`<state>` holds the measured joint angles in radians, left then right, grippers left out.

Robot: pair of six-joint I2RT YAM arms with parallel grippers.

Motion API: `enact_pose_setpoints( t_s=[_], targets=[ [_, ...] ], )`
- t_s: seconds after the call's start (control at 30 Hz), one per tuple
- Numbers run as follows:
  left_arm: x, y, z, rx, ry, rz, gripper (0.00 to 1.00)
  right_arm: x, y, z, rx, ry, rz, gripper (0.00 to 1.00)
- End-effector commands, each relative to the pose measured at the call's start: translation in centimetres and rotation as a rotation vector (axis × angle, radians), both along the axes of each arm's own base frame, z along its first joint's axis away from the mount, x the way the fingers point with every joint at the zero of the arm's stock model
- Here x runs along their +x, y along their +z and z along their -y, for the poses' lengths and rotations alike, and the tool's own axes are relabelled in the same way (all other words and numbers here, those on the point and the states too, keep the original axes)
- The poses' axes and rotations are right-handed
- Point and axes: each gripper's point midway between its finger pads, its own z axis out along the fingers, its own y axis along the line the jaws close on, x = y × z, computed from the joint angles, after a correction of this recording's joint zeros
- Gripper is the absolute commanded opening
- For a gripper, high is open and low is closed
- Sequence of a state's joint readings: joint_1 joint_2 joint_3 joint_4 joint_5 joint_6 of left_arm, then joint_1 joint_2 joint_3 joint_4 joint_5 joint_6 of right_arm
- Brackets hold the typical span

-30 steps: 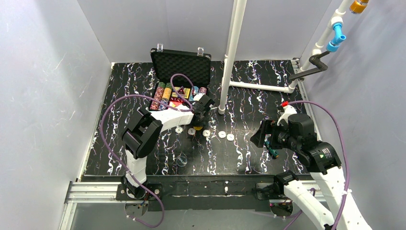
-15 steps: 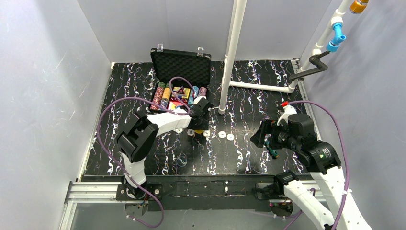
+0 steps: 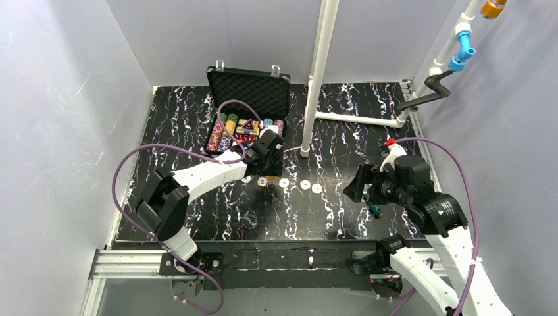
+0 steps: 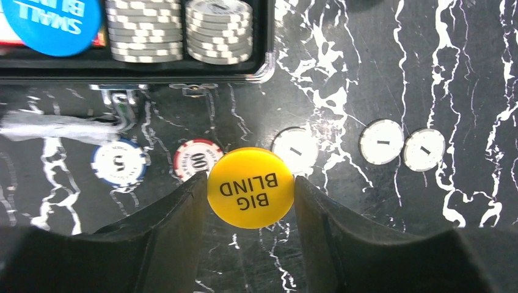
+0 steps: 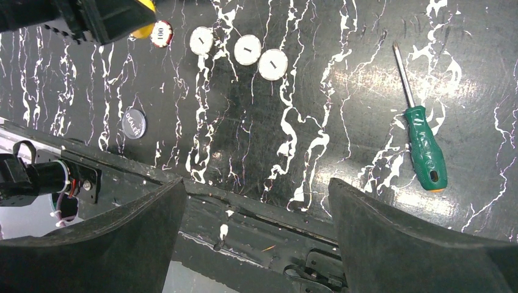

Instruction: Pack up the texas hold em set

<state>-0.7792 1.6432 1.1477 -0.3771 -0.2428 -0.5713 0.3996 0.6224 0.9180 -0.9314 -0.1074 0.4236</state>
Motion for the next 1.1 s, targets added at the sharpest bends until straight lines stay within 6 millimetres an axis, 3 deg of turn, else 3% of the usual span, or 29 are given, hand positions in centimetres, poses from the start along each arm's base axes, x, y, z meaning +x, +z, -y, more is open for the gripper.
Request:
enact_pose_setpoints(
  t_s=[0.0, 0.2, 0.4, 0.67, 1.07],
  targets=[
    [1.8, 3.6, -3.3, 0.066, 0.027, 0.085, 0.1, 0.8, 0.3, -0.5, 0.017, 0.001, 0.022, 0.93],
    [6.1, 4.7, -7.8, 0.052, 0.147, 0.104, 0.1, 0.9, -0.1, -0.6, 0.014, -0.001, 0.004, 0.93],
    [9.8, 4.6, -10.0, 0.081, 0.183, 0.099, 0.1, 1.0, -0.2, -0.4, 0.006, -0.012, -0.004, 0.93],
    [12.1, 3.0, -9.6, 0.098, 0.173, 0.071, 0.1, 1.0, -0.3, -0.3, -0.001, -0.024, -0.019, 0.93],
    [12.4, -0.2, -9.3, 0.12, 0.175, 0.004, 0.15, 1.0, -0.5, -0.2, -0.001, -0.029, -0.024, 0.93]
  ],
)
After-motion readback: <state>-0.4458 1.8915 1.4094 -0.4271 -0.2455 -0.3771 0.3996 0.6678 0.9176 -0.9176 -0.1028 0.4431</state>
